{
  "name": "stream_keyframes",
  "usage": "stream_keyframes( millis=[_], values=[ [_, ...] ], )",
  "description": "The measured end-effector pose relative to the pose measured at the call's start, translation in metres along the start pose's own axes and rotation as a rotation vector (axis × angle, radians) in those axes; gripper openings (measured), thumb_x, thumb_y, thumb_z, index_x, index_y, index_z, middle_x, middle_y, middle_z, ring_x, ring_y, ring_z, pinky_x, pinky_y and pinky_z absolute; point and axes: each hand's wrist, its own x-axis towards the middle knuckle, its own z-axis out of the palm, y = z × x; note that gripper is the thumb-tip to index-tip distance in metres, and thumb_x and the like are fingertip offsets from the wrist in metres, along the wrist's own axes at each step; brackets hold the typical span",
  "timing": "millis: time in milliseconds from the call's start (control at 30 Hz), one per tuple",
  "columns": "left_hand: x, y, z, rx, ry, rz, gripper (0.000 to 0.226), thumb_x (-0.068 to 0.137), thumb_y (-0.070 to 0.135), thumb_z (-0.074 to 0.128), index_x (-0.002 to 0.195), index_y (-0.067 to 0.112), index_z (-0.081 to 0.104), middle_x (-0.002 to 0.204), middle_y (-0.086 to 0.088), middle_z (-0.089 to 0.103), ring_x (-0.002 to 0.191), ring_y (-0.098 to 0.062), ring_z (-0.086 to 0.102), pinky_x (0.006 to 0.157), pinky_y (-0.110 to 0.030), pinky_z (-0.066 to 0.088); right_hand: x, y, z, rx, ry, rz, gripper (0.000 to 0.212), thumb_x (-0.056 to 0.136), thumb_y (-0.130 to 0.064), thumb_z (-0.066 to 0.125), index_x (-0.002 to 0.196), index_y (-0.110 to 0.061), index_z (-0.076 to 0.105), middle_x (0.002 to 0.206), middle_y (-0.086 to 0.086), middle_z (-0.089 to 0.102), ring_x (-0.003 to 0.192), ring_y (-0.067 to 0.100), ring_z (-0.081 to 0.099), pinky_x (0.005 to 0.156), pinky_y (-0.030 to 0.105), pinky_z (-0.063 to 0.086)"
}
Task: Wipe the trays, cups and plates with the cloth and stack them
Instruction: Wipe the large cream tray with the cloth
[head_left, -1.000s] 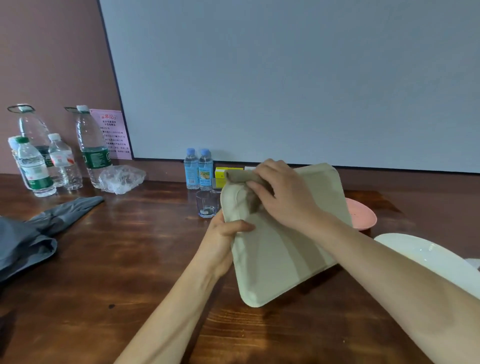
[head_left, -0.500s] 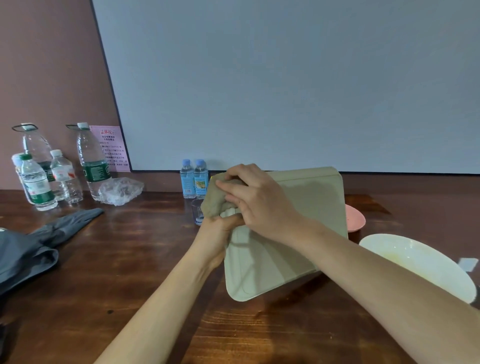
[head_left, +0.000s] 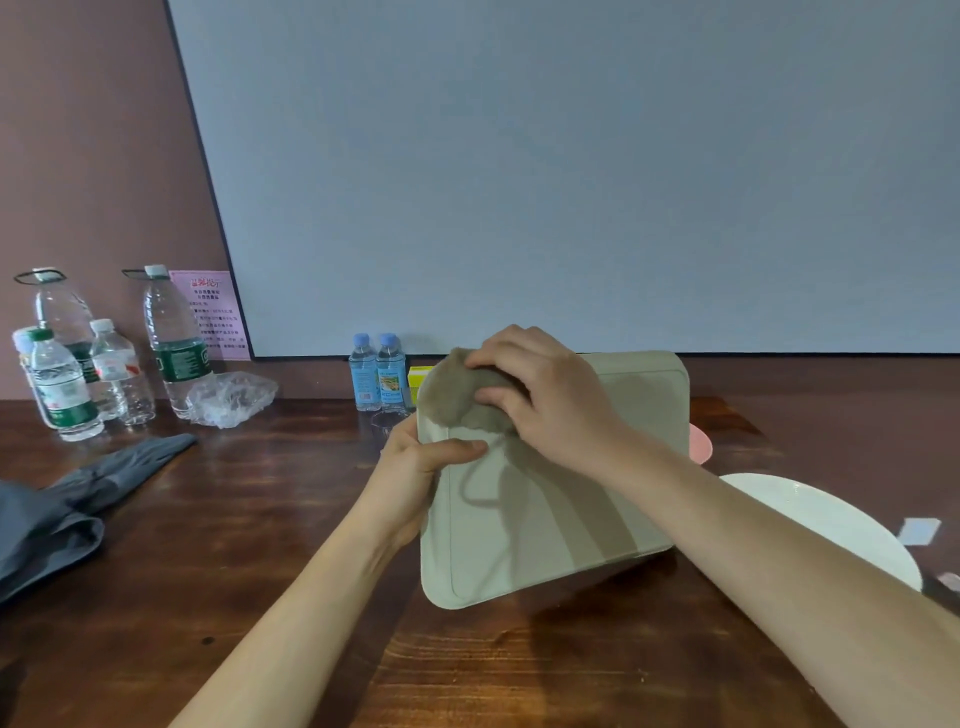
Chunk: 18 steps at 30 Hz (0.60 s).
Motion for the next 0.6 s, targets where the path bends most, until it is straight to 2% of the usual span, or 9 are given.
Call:
stream_keyframes(
  millis=[67, 167, 267, 333, 400, 533, 600],
  values=[
    [0.0, 0.003, -0.001, 0.004, -0.02, 0.017, 0.044, 0.086, -0.015, 0.066, 0.129, -0.005, 0.067, 0.118, -0.03, 0.073, 0.103, -0.041, 0.074, 0.086, -0.045, 0.062, 0.005, -0.002, 0.0, 0.049, 0.007, -0.03, 0.024, 0.092, -0.019, 0.075, 0.117, -0.02, 0.074, 0.115, -0.01, 0.067, 0.107, 0.012, 0.059, 0.091, 0.023, 0.045],
    [-0.004, 0.01, -0.012, -0.007, -0.012, 0.009, 0.043, 0.085, -0.015, 0.065, 0.125, 0.001, 0.073, 0.121, -0.028, 0.074, 0.104, -0.043, 0.074, 0.091, -0.052, 0.061, 0.002, 0.02, -0.009, 0.046, 0.003, 0.035, 0.022, 0.094, -0.02, 0.073, 0.116, -0.018, 0.073, 0.115, -0.01, 0.067, 0.109, 0.014, 0.058, 0.095, 0.031, 0.047],
    [-0.009, 0.015, -0.027, 0.036, 0.011, 0.003, 0.041, 0.075, -0.009, 0.075, 0.112, 0.007, 0.079, 0.117, -0.027, 0.076, 0.101, -0.043, 0.075, 0.088, -0.053, 0.063, -0.012, 0.057, -0.025, -0.007, -0.032, 0.135, 0.02, 0.096, -0.021, 0.073, 0.116, -0.019, 0.071, 0.114, -0.013, 0.065, 0.11, 0.013, 0.057, 0.097, 0.041, 0.049],
    [-0.011, 0.016, -0.03, 0.058, 0.014, 0.004, 0.043, 0.072, -0.004, 0.076, 0.114, 0.005, 0.078, 0.118, -0.028, 0.075, 0.099, -0.043, 0.075, 0.085, -0.053, 0.064, -0.02, 0.075, -0.035, -0.02, -0.072, 0.192, 0.02, 0.096, -0.02, 0.073, 0.116, -0.021, 0.07, 0.112, -0.017, 0.062, 0.109, 0.01, 0.055, 0.098, 0.044, 0.048],
    [-0.009, 0.015, -0.025, 0.059, 0.011, -0.001, 0.046, 0.072, -0.005, 0.076, 0.118, 0.002, 0.075, 0.117, -0.027, 0.075, 0.098, -0.042, 0.075, 0.082, -0.051, 0.064, -0.019, 0.074, -0.036, -0.012, -0.075, 0.193, 0.02, 0.095, -0.018, 0.073, 0.115, -0.021, 0.07, 0.11, -0.018, 0.06, 0.108, 0.008, 0.052, 0.099, 0.042, 0.047],
    [-0.004, 0.012, -0.008, 0.064, -0.036, 0.003, 0.046, 0.079, -0.013, 0.073, 0.124, -0.004, 0.07, 0.117, -0.029, 0.074, 0.096, -0.041, 0.075, 0.079, -0.046, 0.064, -0.005, 0.035, -0.024, 0.083, -0.036, 0.068, 0.021, 0.092, -0.018, 0.076, 0.112, -0.021, 0.07, 0.109, -0.016, 0.061, 0.107, 0.009, 0.052, 0.096, 0.023, 0.041],
    [-0.003, 0.011, -0.007, 0.049, -0.06, 0.004, 0.051, 0.077, -0.009, 0.074, 0.127, -0.004, 0.069, 0.12, -0.03, 0.074, 0.1, -0.043, 0.075, 0.084, -0.049, 0.064, 0.001, 0.027, -0.023, 0.113, -0.054, 0.038, 0.021, 0.091, -0.023, 0.077, 0.111, -0.022, 0.07, 0.107, -0.016, 0.061, 0.106, 0.011, 0.051, 0.096, 0.024, 0.04]
  ],
)
